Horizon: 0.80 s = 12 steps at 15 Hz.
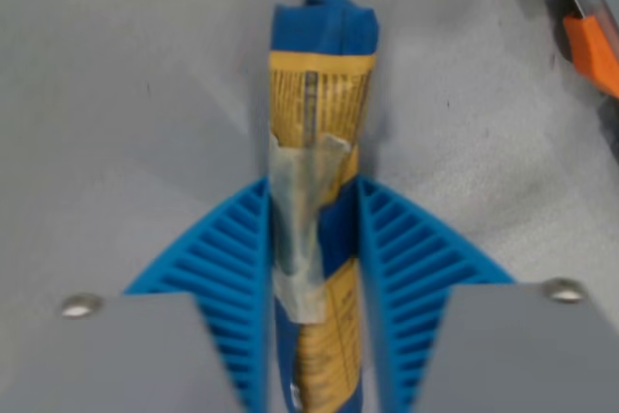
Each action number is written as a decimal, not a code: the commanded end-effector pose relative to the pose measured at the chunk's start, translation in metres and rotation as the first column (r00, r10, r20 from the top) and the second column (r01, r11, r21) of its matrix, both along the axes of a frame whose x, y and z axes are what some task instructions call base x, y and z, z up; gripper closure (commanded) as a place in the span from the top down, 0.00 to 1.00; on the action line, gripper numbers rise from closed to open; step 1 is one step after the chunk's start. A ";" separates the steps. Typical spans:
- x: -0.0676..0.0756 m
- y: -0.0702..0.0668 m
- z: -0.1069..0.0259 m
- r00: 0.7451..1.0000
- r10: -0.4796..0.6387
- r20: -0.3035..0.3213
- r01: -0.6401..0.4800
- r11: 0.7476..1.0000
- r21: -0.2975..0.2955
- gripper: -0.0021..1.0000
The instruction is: Pick up the blue bag
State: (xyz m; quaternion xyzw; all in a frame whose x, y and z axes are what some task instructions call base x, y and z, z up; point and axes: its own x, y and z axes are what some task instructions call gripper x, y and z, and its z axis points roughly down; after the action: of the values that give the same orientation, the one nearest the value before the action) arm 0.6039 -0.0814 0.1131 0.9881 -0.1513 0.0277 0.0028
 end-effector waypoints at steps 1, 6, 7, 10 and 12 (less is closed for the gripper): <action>0.002 0.000 0.002 1.000 -0.012 0.020 0.011 1.000 0.028 0.00; 0.002 0.000 0.002 1.000 -0.012 0.020 0.011 1.000 0.028 0.00; 0.005 -0.001 0.007 1.000 -0.012 0.020 0.011 1.000 0.027 0.00; -0.002 -0.002 0.022 1.000 -0.012 0.003 0.012 0.999 0.030 0.00; -0.002 -0.003 0.032 1.000 -0.011 -0.004 0.011 0.999 0.030 0.00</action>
State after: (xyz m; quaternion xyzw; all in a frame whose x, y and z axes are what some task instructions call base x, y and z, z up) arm 0.6086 -0.0824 0.1275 0.9879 -0.1519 0.0327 0.0024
